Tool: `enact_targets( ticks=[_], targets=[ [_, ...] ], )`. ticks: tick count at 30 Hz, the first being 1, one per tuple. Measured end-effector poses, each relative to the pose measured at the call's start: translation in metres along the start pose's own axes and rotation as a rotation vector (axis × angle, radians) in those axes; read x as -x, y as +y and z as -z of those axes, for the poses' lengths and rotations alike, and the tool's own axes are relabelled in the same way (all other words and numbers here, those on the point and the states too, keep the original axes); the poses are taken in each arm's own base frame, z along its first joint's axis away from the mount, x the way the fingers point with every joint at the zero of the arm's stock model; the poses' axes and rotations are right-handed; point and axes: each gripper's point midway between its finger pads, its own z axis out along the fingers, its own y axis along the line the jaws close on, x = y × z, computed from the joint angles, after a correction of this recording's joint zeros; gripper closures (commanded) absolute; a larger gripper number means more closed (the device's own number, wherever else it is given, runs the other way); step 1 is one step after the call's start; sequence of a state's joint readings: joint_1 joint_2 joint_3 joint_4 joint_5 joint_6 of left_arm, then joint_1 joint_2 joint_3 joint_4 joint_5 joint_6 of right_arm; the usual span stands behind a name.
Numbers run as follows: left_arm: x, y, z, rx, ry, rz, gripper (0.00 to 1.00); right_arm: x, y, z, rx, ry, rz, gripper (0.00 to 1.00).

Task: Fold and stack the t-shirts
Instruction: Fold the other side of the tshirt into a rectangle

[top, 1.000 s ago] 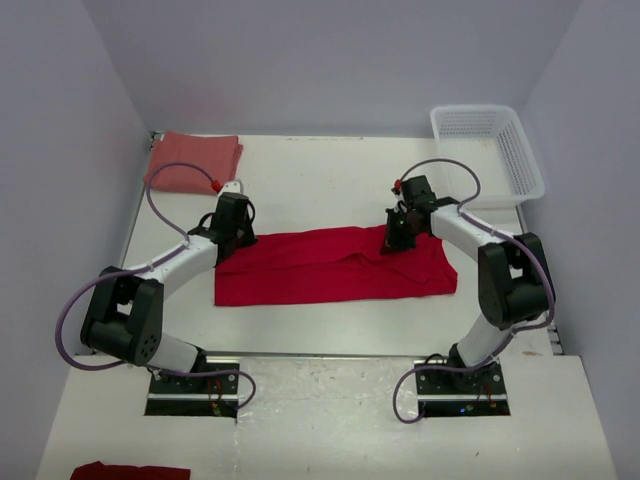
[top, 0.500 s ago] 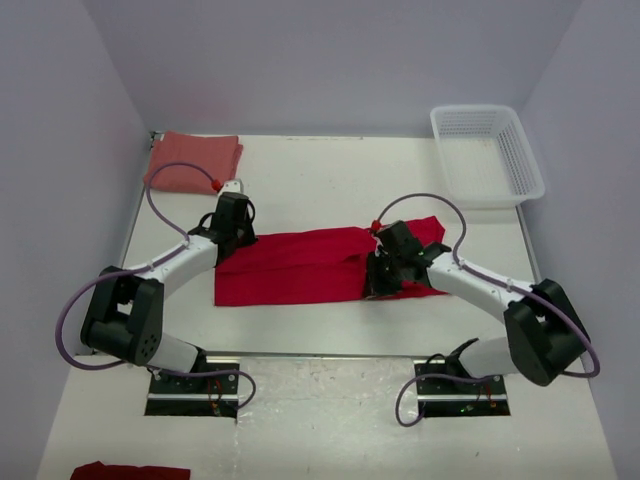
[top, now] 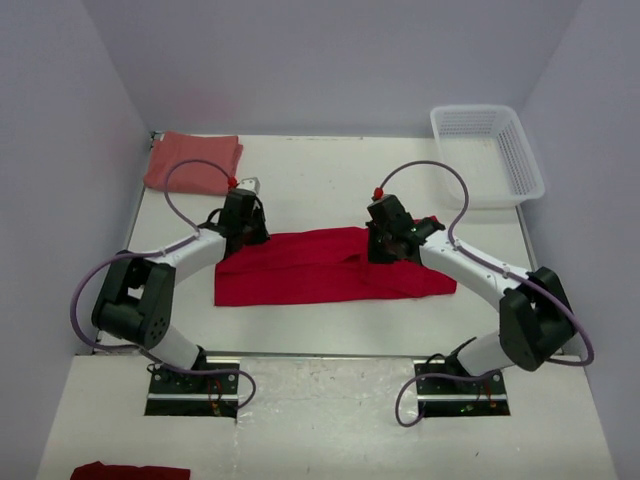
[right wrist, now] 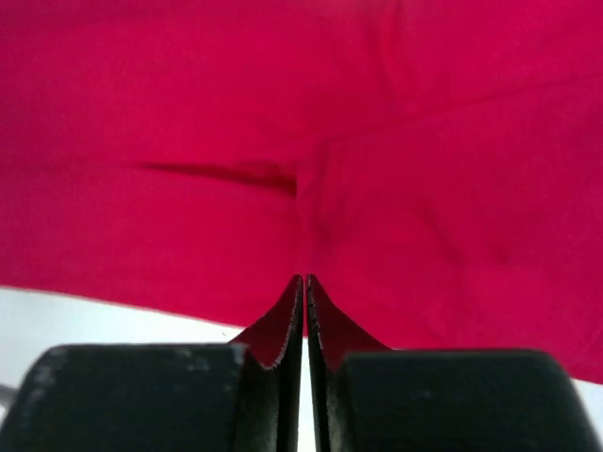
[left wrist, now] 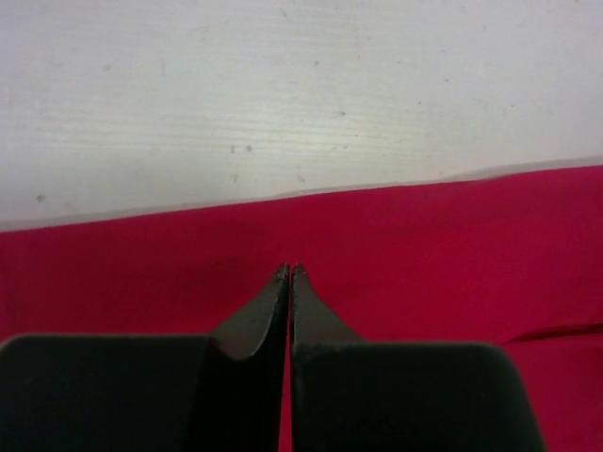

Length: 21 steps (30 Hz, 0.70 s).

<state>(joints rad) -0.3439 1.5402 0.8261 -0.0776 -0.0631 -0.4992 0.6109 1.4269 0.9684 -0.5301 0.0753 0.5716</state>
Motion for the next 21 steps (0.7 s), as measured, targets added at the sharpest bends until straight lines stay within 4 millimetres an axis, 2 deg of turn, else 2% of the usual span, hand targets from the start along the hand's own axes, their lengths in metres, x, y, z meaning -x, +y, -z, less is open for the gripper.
enact_targets(
  ticks=[2,5,8,12,13,15,16,18,21],
  targets=[
    [0.001,-0.008,-0.006,-0.03,0.013,-0.016,1.0,0.009,-0.002,-0.008,-0.028,-0.003,0.003,1.0],
    [0.005,-0.008,-0.015,-0.007,0.026,-0.03,1.0,0.013,-0.005,-0.016,-0.047,0.011,0.009,1.0],
    [0.006,0.006,-0.022,0.064,0.034,-0.033,1.0,0.017,-0.005,-0.021,-0.052,0.018,0.018,1.0],
    [0.002,0.025,-0.022,0.138,0.052,-0.027,1.0,0.019,-0.005,-0.025,-0.051,0.026,0.023,1.0],
    [0.003,0.028,-0.022,0.153,0.049,-0.025,1.0,0.018,-0.005,-0.028,-0.05,0.034,0.026,0.94],
    [0.003,0.032,-0.021,0.172,0.045,-0.025,1.0,0.013,-0.003,-0.035,-0.036,0.061,0.03,0.76],
    [0.003,0.034,-0.02,0.18,0.042,-0.025,1.0,0.011,-0.003,-0.039,-0.033,0.067,0.033,0.71],
    [0.002,0.038,-0.016,0.198,0.034,-0.021,0.99,0.004,-0.004,-0.044,-0.016,0.087,0.044,0.71],
    [0.005,0.046,-0.004,0.234,0.004,-0.017,0.98,-0.008,-0.006,-0.049,-0.01,0.119,0.048,0.85]
  ],
)
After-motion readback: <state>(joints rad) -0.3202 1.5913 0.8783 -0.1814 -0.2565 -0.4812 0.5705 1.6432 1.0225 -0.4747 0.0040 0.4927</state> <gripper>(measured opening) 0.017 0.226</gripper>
